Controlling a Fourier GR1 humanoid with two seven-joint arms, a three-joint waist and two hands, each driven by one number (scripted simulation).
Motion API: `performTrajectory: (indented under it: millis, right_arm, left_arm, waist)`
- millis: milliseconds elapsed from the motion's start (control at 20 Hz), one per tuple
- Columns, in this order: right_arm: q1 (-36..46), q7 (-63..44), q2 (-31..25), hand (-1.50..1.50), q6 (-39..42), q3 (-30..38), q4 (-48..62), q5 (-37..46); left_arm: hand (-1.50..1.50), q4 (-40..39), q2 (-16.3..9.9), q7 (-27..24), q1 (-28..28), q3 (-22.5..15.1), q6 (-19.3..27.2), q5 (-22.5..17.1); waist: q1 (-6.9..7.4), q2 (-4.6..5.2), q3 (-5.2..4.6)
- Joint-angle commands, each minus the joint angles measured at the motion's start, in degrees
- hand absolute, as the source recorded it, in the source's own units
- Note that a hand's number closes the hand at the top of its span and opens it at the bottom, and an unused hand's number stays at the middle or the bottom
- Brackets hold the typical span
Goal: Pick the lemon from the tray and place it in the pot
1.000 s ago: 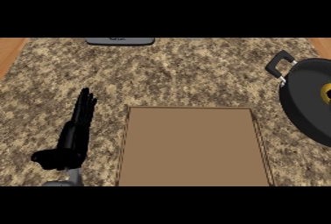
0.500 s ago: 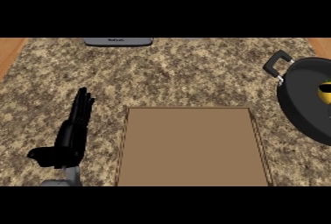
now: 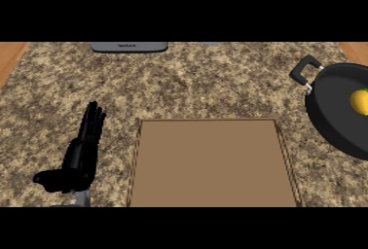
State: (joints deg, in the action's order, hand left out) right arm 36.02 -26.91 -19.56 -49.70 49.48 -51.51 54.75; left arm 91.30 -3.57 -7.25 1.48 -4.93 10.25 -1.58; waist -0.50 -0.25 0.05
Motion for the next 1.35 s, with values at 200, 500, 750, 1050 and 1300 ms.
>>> performTrajectory:
  millis: [200, 500, 750, 1050, 1300]
  right_arm:
    - [-15.9, 7.9, 4.2, -1.5, -0.1, -0.5, -18.8, -14.3]
    - [-26.0, 10.6, 5.9, -1.5, 1.9, -2.2, -28.6, -22.0]
    - [-35.2, 7.7, 11.3, -1.5, 2.8, -3.2, -39.5, -21.6]
    - [-36.8, 7.9, 8.5, -1.5, 0.3, -0.4, -42.6, -26.9]
    - [-41.5, 8.6, 8.6, -1.5, -0.5, 2.6, -44.6, -29.5]
  left_arm:
    - [0.0, 4.2, 0.8, 0.3, 3.7, -1.3, 0.8, 1.4]
    - [0.0, 1.0, -0.8, 4.7, -4.5, 2.2, -0.6, -0.3]
    - [0.0, -1.3, 0.6, 2.0, -3.3, 1.5, 0.8, 2.1]
    - [0.0, -1.5, -0.3, -0.6, -1.5, 2.3, -2.1, 1.1]
    - [0.0, -0.1, 0.4, 2.4, -2.6, 2.2, -2.2, 0.4]
  waist:
    - [0.11, -0.01, -0.04]
    - [0.17, 0.17, -0.03]
    - [0.09, 0.18, -0.06]
    - [0.28, 0.19, -0.06]
    - [0.25, 0.22, -0.05]
